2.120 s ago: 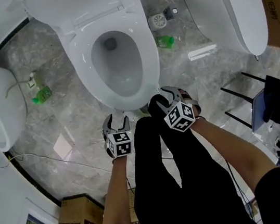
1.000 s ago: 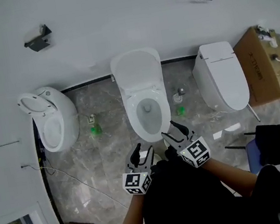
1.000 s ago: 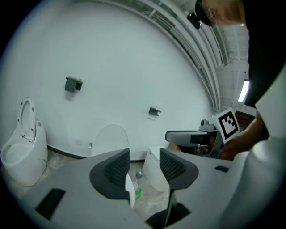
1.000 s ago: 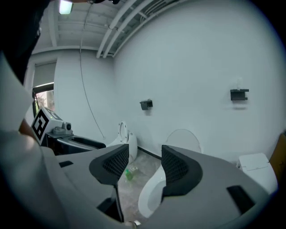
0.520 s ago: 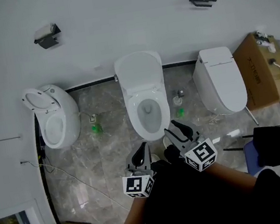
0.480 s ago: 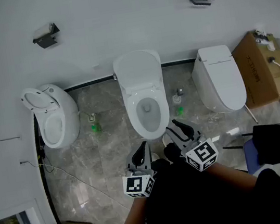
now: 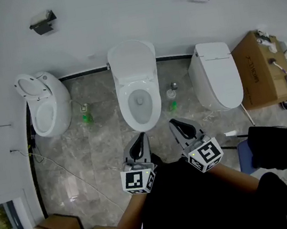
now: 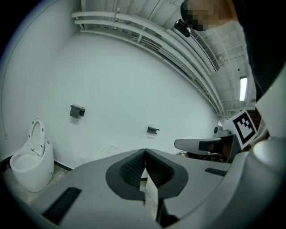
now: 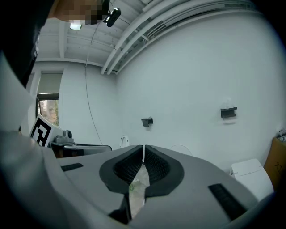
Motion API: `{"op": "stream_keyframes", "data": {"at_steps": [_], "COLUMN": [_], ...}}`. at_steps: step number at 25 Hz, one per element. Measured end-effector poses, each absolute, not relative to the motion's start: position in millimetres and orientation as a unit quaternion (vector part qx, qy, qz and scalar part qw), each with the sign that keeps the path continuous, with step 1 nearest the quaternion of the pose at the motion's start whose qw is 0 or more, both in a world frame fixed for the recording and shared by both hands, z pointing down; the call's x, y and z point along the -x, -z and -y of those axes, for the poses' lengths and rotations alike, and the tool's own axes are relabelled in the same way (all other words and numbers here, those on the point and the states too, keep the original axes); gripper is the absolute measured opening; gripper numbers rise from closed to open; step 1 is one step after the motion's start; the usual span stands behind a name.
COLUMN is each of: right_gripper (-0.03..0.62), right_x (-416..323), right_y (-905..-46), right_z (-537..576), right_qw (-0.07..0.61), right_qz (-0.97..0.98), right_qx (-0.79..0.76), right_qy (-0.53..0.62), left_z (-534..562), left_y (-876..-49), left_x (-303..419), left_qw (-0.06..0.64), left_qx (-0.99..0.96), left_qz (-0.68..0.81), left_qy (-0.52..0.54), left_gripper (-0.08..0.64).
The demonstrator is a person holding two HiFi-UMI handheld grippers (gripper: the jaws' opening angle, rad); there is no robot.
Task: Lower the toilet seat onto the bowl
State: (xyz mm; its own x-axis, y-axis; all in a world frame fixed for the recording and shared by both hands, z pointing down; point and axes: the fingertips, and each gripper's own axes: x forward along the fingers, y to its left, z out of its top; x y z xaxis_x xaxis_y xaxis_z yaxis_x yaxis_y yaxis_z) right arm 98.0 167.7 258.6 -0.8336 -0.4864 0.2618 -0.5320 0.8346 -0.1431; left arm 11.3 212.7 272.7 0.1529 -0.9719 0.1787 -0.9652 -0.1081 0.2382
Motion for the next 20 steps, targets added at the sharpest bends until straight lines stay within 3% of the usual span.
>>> {"op": "stream_keyframes", "data": {"at_steps": [20], "right_gripper": [0.038], "right_x": [-309], "right_y": [-250], "right_z": [-282], "right_qw": [0.085], "right_qz": [0.965], "right_qx": [-0.232], "right_qy": [-0.084], "left_z": [-337], "left_y": [-261], "left_x": [-235], "left_qw": [0.143], "left_qx": [-0.688], "left_qz": [0.711], "left_qy": [-0.017], "left_gripper": [0.015]}}
